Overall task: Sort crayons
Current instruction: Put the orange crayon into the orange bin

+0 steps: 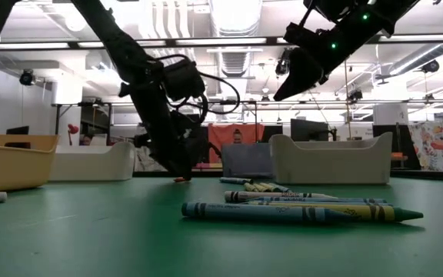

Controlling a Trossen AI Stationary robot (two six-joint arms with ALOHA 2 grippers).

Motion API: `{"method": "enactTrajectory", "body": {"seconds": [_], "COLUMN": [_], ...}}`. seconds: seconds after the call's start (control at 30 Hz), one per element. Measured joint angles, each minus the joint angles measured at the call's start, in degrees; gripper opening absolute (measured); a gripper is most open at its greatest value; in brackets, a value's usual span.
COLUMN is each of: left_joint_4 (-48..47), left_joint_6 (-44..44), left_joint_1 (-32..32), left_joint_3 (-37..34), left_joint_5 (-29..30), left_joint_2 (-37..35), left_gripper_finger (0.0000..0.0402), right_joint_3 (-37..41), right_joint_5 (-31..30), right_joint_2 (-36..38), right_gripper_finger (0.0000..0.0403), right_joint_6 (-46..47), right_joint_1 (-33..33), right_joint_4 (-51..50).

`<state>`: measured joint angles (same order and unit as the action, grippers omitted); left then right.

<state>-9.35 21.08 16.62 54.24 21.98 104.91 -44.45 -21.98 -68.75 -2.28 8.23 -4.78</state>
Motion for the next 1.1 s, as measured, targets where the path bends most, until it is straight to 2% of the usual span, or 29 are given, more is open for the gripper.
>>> {"method": "enactTrajectory", "body": {"seconds": [0.13,0.23,0.57,0.83,1.1], "left_joint_4": [1.3,1.7,1.9,1.9,-2.4], "left_joint_6": [-0.7,-0.7,-0.9,-0.8,-1.1], "left_joint_1": [0.0,0.0,0.1,-0.5,-3.2], "left_joint_3": [0.1,0.2,0.3,-0.1,-0.2], "left_joint_5": [0.6,0.6,-1.9,-2.3,-1.8], "left_joint_2": [1.6,2.6,2.8,0.1,-11.8], "left_gripper_finger": [0.0153,0.0139,0.0012,0.0003,0.0001], "right_joint_3": [0.0,-0.1,-5.7,-8.7,-8.8], "right_joint_5": [5.2,6.5,10.5,10.5,10.4], "right_joint_2": [0.0,0.0,0.8,0.6,0.3], "right_gripper_finger": [0.0088,0.0079,0.0057,0.0052,0.0052], "right_joint_6": [4.7,6.7,12.8,14.6,17.1], "right_joint_1": [-0.6,-1.8,-5.9,-10.3,-14.8], "right_joint_4": [0.0,-0.2,-2.5,-2.2,-2.2]}}
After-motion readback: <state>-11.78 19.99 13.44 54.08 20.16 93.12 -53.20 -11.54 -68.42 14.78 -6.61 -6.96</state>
